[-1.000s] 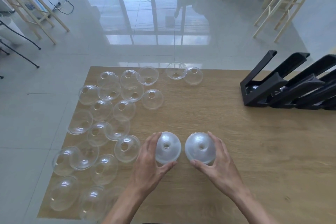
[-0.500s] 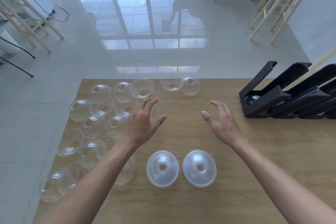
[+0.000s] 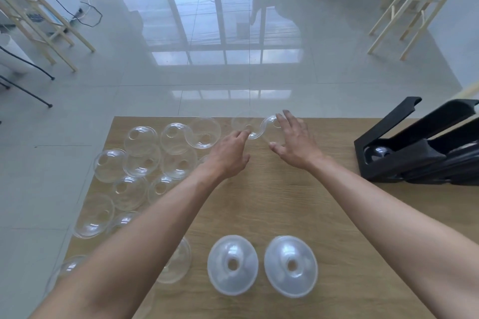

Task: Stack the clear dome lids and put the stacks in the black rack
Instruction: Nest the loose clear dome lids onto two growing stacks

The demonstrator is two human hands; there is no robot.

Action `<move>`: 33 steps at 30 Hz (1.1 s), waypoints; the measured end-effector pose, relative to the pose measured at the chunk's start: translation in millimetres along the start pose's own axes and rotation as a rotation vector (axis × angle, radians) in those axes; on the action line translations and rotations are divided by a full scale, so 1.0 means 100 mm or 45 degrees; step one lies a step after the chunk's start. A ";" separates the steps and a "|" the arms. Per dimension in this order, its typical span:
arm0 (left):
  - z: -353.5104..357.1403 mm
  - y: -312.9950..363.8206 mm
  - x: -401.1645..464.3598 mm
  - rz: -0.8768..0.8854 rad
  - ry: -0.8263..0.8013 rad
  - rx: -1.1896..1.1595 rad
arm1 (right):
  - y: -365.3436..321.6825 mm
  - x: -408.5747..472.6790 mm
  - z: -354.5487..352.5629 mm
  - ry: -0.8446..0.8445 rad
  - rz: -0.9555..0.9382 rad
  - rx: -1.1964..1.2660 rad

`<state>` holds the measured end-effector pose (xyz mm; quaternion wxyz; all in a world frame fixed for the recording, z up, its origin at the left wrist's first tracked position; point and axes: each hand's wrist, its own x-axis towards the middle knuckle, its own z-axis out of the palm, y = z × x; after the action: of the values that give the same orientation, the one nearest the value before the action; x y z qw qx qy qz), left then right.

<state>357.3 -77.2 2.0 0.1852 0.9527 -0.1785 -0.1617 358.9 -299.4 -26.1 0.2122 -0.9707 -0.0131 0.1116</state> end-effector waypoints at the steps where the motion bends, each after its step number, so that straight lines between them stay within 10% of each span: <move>1: 0.00 0.00 -0.01 0.001 0.012 -0.007 | 0.01 0.01 0.01 -0.005 0.006 -0.024; 18: -0.15 0.15 -1.27 -0.336 0.545 -1.248 | -0.05 -1.23 -0.18 0.179 0.012 0.418; 33: 0.40 0.10 -2.81 -0.675 0.270 -1.731 | -0.45 -3.17 0.03 0.135 0.005 0.583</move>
<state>90.8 14.4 38.8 0.7058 0.6493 0.2163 -0.1831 49.8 -280.7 56.6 0.4269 -0.9019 0.0255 0.0611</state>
